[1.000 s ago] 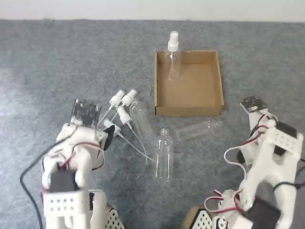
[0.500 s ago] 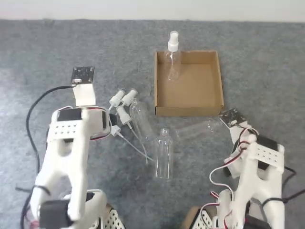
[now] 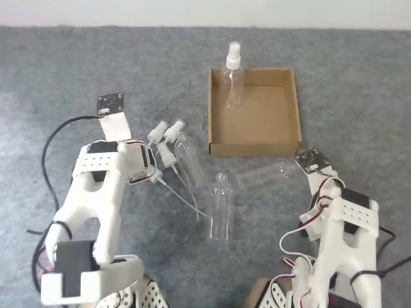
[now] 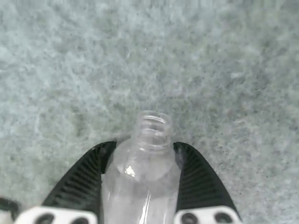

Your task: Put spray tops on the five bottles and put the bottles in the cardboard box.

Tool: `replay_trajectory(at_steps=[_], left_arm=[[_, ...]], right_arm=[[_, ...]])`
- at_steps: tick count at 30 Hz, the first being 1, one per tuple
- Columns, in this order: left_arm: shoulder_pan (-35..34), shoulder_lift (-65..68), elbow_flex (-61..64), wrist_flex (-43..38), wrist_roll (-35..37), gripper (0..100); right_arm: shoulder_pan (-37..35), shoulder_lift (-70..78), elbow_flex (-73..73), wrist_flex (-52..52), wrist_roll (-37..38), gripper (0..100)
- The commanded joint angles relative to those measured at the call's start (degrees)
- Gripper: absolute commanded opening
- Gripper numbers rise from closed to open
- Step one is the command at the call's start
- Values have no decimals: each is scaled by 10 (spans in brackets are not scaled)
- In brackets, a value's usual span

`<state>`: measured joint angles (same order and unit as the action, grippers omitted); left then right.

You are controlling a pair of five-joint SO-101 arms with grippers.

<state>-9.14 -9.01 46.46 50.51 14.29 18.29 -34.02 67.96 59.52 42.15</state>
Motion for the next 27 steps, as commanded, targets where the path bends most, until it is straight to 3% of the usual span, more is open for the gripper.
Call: replay_trajectory(at_steps=[1, 27], left_arm=[[36, -3, -18, -12, 24, 210], [23, -3, 23, -13, 28, 209]], right_arm=[[-1, -10, 34, -57, -31, 6], [-1, -10, 35, -61, -31, 6]])
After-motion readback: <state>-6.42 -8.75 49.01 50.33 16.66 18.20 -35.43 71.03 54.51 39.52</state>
